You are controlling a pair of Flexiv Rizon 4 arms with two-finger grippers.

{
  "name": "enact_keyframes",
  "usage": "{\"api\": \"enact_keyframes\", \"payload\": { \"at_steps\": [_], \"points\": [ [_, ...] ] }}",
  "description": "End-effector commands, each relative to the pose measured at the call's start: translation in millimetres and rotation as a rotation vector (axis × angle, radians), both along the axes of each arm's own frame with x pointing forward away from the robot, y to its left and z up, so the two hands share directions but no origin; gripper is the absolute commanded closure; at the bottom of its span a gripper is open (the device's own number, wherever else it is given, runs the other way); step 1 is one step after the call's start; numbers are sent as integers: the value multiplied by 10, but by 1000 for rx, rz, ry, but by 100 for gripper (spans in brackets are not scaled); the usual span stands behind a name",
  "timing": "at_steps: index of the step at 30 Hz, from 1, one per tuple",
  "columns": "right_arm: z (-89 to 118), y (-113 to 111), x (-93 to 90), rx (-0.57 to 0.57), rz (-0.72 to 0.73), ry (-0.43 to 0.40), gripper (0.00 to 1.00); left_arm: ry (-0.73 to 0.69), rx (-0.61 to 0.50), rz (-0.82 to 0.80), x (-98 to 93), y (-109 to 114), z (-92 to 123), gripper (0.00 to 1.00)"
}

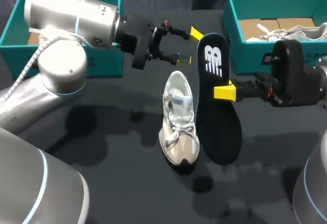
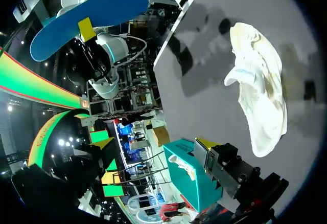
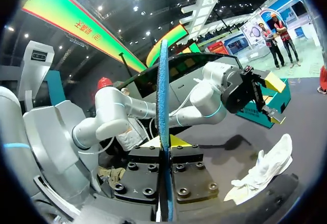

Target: Take the shoe out of the shoebox, open the shoe tongue, remove and reinsert the insole, then place the shoe into the shoebox

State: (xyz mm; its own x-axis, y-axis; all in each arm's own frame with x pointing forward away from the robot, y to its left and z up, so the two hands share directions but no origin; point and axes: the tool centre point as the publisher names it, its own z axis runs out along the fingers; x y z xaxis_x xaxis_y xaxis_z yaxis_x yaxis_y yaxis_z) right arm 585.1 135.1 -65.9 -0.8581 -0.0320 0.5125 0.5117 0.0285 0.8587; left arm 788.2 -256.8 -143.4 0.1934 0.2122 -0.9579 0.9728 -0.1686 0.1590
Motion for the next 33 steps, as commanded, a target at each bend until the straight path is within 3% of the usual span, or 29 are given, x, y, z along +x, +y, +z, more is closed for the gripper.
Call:
{"api": "enact_keyframes", "payload": {
  "at_steps": [1,11,21,23,33],
  "points": [
    [-140,36,588,72,94,97,100,-4,-90,-43,41,48,60,0],
    [-140,36,588,72,94,97,100,-4,-90,-43,41,48,60,0],
    [-253,-453,1412,190,-64,310,100,31,-142,2,128,164,66,0],
    [-307,-497,1490,207,-102,359,100,68,-167,-2,134,163,80,0],
    [-307,-497,1490,207,-102,359,100,110,-179,-25,150,158,102,0]
  ]
}}
